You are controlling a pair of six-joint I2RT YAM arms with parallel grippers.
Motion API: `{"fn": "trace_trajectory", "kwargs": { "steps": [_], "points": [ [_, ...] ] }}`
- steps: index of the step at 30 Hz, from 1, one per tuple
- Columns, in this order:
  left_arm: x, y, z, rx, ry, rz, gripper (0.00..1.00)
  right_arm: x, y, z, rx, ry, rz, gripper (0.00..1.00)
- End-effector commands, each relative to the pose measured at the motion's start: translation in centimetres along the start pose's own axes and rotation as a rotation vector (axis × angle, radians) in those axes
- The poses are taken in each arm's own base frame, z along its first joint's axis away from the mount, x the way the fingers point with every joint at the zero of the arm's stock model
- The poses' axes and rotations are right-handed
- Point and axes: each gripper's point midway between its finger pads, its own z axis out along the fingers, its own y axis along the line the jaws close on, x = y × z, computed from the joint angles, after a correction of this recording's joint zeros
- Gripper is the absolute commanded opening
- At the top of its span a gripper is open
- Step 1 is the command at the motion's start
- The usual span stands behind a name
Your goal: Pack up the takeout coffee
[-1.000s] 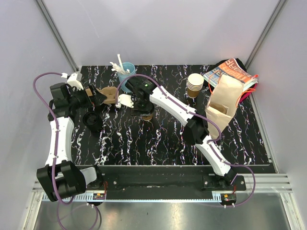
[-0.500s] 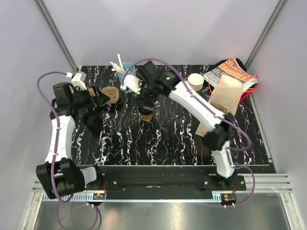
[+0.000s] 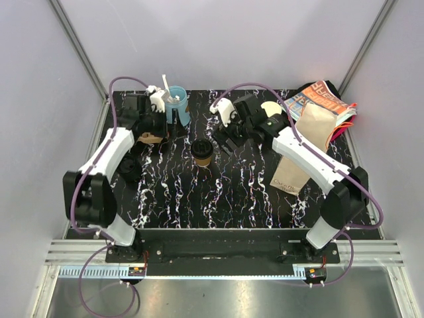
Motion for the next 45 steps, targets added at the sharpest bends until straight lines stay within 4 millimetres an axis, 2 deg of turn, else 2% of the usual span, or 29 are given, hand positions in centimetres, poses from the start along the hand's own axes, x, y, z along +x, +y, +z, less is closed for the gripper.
{"fn": "trace_trajectory", "kwargs": {
  "steps": [1, 9, 17, 24, 31, 37, 45],
  "points": [
    [-2.4, 0.7, 2.0, -0.012, -0.011, -0.006, 0.99, -2.7, 0.9, -1.1, -0.036, -0.172, 0.068, 1.00],
    [-0.2, -0.5, 7.0, 0.077, 0.093, -0.007, 0.99, -2.3, 0.2, -0.2, -0.054, -0.224, 0.145, 1.00],
    [0.7, 0.0, 9.0, 0.116, 0.124, -0.041, 0.90, -1.1, -0.2, -0.1, -0.083, -0.230, 0.206, 0.99],
    [1.6, -0.8, 9.6, 0.191, 0.132, -0.066, 0.84, -0.7, 0.1, 0.2, -0.113, -0.223, 0.221, 0.98],
    [2.0, -1.9, 9.3, 0.296, 0.118, -0.093, 0.80, -0.8, 0.2, 0.1, -0.117, -0.227, 0.225, 0.97],
    [2.9, -1.3, 9.1, 0.303, 0.131, -0.122, 0.65, -0.6, 0.2, 0.1, -0.125, -0.223, 0.231, 0.97],
    [3.9, -1.1, 9.1, 0.328, 0.140, -0.150, 0.62, -0.7, 0.2, 0.1, -0.126, -0.221, 0.230, 0.97]
  ]
}}
